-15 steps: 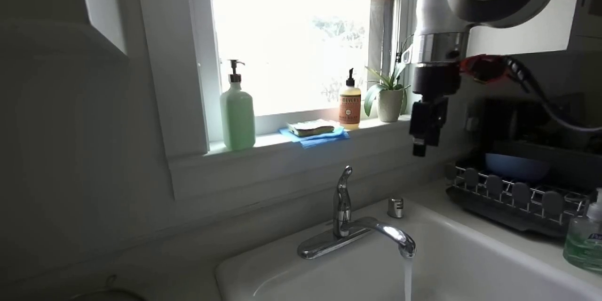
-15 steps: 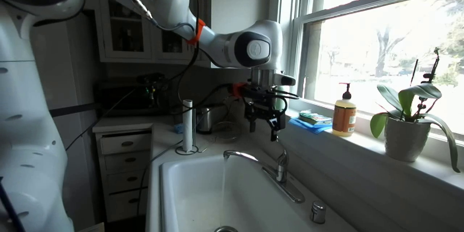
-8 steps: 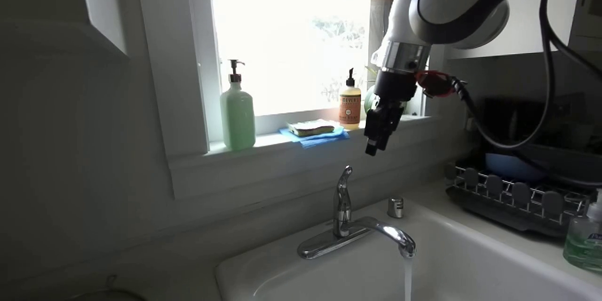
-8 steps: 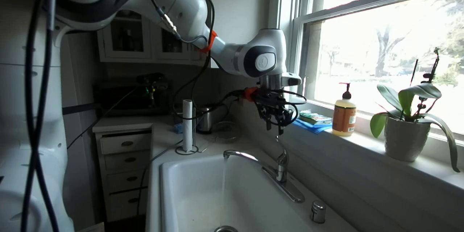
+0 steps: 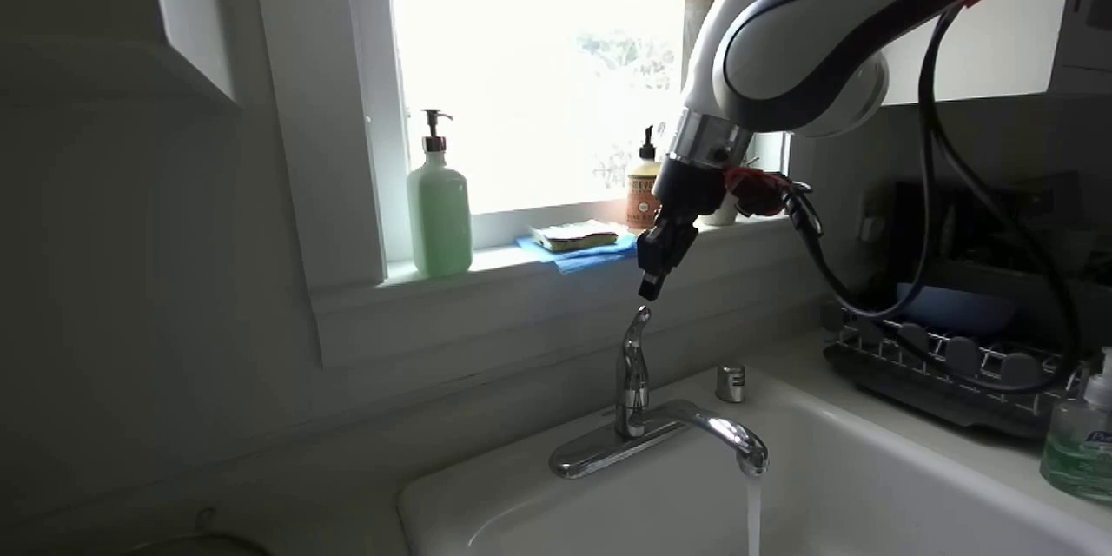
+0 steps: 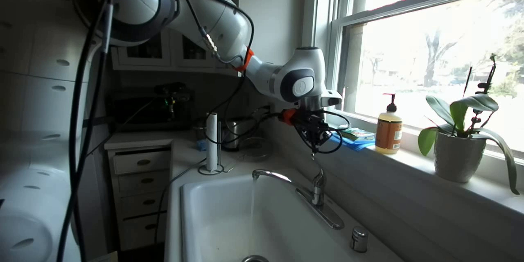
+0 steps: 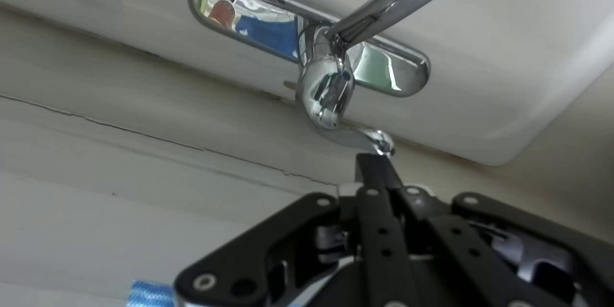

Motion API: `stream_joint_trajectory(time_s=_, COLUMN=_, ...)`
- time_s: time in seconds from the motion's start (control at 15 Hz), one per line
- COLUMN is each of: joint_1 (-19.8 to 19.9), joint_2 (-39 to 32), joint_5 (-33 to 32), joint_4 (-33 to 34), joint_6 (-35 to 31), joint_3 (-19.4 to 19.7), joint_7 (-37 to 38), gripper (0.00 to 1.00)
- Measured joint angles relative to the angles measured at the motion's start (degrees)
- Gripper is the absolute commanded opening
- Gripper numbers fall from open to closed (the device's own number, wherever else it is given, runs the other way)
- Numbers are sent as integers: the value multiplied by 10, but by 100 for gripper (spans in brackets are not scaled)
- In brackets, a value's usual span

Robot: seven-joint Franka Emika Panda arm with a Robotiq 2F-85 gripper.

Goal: Close the tap

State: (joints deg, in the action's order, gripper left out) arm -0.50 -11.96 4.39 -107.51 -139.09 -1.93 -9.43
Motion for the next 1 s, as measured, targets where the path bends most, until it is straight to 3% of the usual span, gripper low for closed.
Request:
stream_joint_trajectory(time_s=0.27, joint_1=2, joint_2=-12, joint_5=16, joint_4=1, joint_6=-40, joint_3=-9, joint_7=-27, gripper=0)
stream_joint_trajectory(time_s=1.0, joint_1=5, joint_2=-36, joint_5=16, joint_4=-2, joint_6=-32, joint_3=-9, joint_7=-27, gripper=0)
